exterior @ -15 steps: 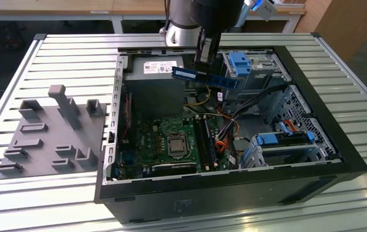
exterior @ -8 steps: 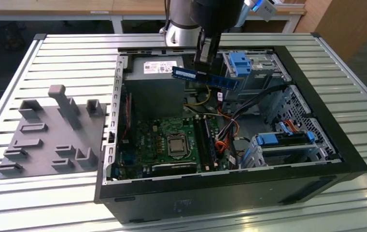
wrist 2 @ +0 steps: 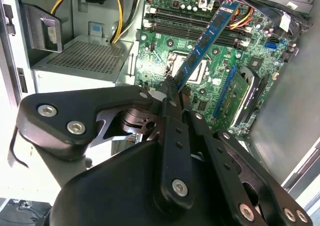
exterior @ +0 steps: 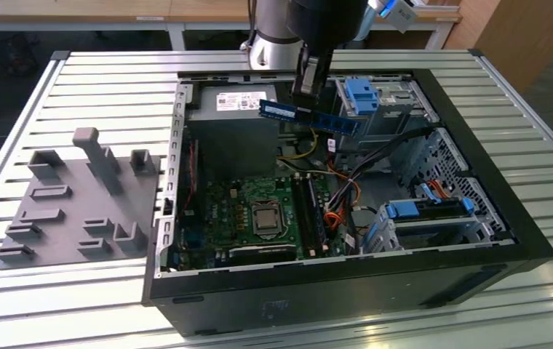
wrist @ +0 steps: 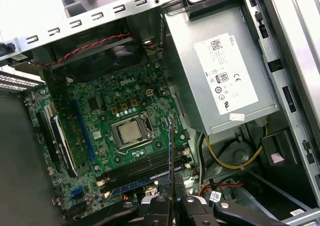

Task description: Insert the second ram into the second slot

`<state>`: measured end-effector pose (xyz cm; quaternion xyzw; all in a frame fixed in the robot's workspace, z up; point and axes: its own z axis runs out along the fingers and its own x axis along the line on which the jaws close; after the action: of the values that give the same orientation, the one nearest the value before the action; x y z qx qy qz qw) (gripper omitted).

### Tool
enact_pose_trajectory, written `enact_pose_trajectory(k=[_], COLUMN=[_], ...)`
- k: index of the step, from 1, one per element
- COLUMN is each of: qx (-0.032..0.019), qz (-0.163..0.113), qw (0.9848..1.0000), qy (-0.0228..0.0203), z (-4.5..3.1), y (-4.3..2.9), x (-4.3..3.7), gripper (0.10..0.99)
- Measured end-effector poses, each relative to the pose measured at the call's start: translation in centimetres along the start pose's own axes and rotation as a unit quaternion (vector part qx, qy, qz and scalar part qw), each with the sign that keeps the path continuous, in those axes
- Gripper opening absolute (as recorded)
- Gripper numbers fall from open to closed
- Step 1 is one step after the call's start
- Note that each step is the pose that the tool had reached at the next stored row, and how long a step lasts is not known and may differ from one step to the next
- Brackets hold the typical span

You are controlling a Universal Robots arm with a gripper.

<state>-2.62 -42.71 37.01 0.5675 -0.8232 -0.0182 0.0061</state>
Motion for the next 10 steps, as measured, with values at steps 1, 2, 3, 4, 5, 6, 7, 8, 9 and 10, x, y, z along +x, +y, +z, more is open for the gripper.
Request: enact_pose_trajectory(k=[1, 2, 3, 4, 5, 6, 7, 8, 9, 10], qx=[0.0, 0.0, 0.0, 0.0, 0.0, 0.0, 0.0, 0.0, 0.0001, 0.0001], qz=[0.0, 0.001, 0.001, 0.002, 0.003, 0.003, 0.003, 0.004, 0.005, 0.005], qw=[1.0, 1.0, 1.0, 1.0, 1.0, 1.0, 1.0, 1.0, 1.0, 1.0], qy=[0.0, 0.0, 0.0, -0.0001, -0.0001, -0.0001, -0.0001, -0.0002, -0.0002, -0.0002], z=[0.0, 0.0, 0.0, 0.0, 0.0, 0.0, 0.0, 0.0, 0.0, 0.0], y=[0.0, 0.0, 0.0, 0.0, 0.0, 0.0, 0.0, 0.0, 0.0, 0.0], x=[0.0, 0.0, 0.0, 0.0, 0.0, 0.0, 0.0, 0.0, 0.0, 0.0], gripper=[0.137, 0.137, 0.137, 0.137, 0.137, 0.137, 0.137, 0.137, 0.137, 0.137])
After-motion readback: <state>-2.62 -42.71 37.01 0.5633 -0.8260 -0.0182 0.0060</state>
